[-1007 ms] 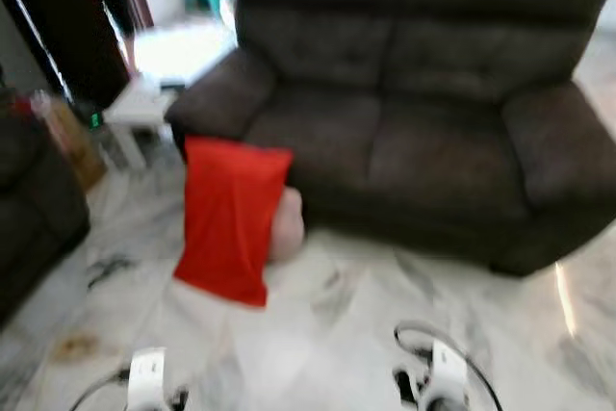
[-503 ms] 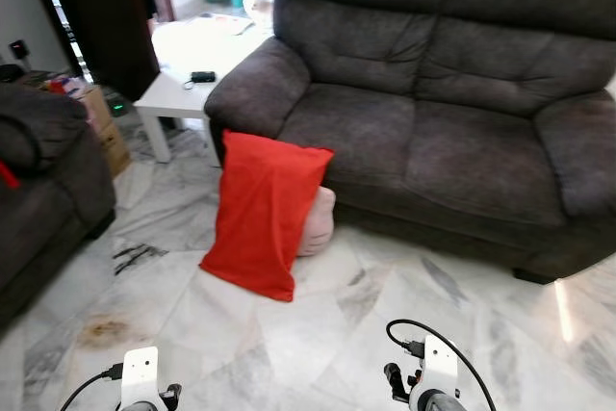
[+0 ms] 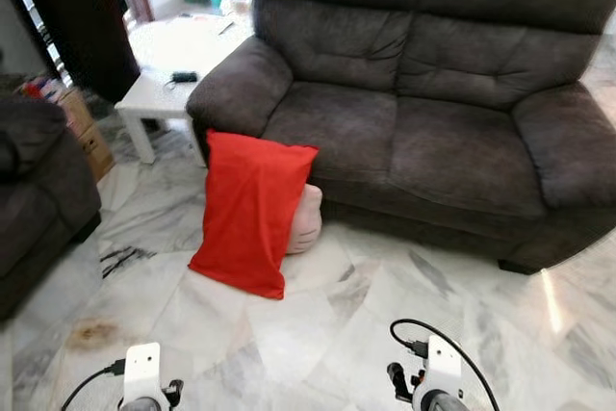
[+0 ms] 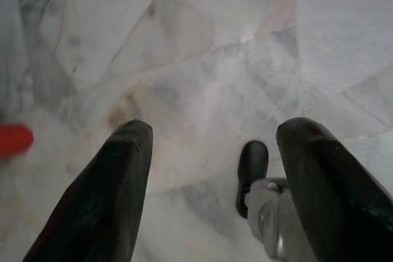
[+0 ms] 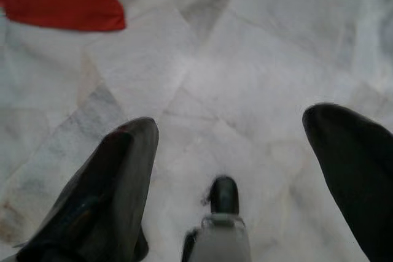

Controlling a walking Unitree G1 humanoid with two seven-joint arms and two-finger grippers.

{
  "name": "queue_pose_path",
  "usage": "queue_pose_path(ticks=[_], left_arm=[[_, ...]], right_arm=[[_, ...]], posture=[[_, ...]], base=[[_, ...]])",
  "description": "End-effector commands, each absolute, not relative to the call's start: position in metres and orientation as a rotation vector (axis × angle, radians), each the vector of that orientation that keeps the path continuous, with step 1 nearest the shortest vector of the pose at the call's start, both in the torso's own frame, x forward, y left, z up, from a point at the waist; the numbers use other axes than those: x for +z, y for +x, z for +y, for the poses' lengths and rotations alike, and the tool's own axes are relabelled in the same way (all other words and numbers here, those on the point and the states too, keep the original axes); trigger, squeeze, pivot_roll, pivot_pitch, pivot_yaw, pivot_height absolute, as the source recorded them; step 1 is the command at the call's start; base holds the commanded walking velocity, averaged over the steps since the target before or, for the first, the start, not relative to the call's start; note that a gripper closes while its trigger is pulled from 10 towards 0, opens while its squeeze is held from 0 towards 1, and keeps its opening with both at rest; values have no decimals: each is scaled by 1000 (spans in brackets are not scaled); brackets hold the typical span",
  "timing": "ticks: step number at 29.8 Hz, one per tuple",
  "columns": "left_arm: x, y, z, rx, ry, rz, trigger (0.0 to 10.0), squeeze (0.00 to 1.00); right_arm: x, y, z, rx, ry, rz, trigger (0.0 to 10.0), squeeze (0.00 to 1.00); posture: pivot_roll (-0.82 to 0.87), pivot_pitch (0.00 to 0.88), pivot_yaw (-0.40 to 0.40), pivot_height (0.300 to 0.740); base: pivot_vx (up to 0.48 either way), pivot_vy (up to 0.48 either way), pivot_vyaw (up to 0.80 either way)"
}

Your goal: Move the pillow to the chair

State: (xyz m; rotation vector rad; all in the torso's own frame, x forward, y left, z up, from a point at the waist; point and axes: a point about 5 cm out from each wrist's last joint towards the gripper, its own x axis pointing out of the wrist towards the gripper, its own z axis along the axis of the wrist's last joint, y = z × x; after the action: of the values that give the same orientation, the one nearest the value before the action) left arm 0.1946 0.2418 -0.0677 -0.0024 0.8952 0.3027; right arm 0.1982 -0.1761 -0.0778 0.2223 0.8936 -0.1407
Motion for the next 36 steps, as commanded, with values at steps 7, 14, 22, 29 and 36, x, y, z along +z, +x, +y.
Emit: queue_pose_path(ticks=[7,14,22,29,36], left_arm=[[-70,190,242,311,-8,920,10000,0],[-70,190,242,312,-9,918,10000,0],[-70,191,241,312,-11,917,10000,0],[-70,191,240,310,-12,918,10000,0],[-70,191,241,312,-12,917,10000,0]], right_arm=[[-78,199,-173,-140,239,895,10000,0],[-77,200,-173,-127,226,894,10000,0],[-77,200,-174,-132,235,894,10000,0],[-77,201,-175,-122,216,893,10000,0],[-77,201,-174,-132,229,896,10000,0]], posture=[[-10,0,-38,740],[-8,0,-39,740],[-8,0,-40,740],[-10,0,-40,740],[-7,0,-40,740]], base=[[264,0,0],[322,0,0],[330,0,619],[328,0,0],[330,0,318]])
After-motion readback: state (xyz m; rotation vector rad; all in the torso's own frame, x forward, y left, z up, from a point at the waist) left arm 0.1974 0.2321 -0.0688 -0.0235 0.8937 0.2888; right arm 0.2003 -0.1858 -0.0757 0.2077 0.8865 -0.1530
